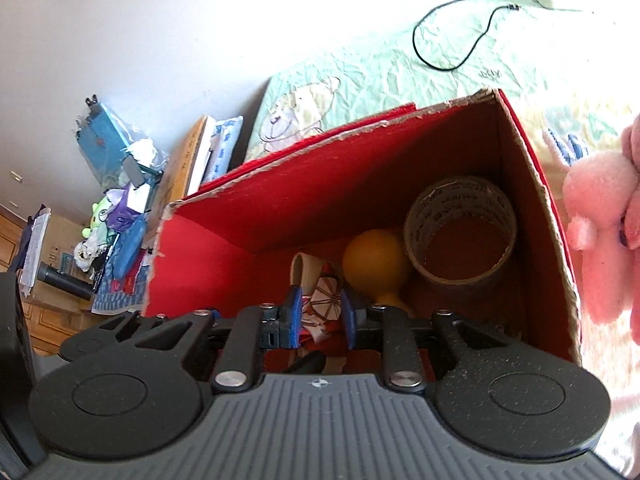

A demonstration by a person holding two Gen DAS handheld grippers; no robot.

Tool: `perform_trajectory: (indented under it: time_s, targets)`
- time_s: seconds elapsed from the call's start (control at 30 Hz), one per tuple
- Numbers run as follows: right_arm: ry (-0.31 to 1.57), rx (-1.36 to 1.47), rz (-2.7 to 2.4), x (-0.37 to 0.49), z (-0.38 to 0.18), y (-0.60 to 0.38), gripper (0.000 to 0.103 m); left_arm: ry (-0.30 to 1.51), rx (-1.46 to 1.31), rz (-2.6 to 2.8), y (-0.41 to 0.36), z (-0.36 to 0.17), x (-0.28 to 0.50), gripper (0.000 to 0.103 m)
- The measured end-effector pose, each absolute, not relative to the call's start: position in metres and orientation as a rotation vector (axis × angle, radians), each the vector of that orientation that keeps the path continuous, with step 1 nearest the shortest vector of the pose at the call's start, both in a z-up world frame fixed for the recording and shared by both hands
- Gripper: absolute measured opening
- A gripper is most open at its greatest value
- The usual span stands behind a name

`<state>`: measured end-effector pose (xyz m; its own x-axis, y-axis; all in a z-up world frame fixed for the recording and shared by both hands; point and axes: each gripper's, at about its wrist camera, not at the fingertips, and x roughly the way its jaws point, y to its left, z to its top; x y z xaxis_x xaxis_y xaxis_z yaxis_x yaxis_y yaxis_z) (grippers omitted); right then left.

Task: Organize objects
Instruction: 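Open the right gripper to release the strap bundle, then withdraw the right gripper up out of the red box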

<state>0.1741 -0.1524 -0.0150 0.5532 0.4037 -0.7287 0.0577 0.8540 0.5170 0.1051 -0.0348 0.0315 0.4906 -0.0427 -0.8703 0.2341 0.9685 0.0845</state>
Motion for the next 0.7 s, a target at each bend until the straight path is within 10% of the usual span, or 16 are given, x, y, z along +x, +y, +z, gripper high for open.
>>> perform_trajectory:
  time_s: [0.7]
  targets:
    - [0.841, 0.494, 0.333, 0.102, 0.026, -0.164, 0.035, 0.926, 0.143, 0.082, -0.015, 0.063, 0.049, 0.100]
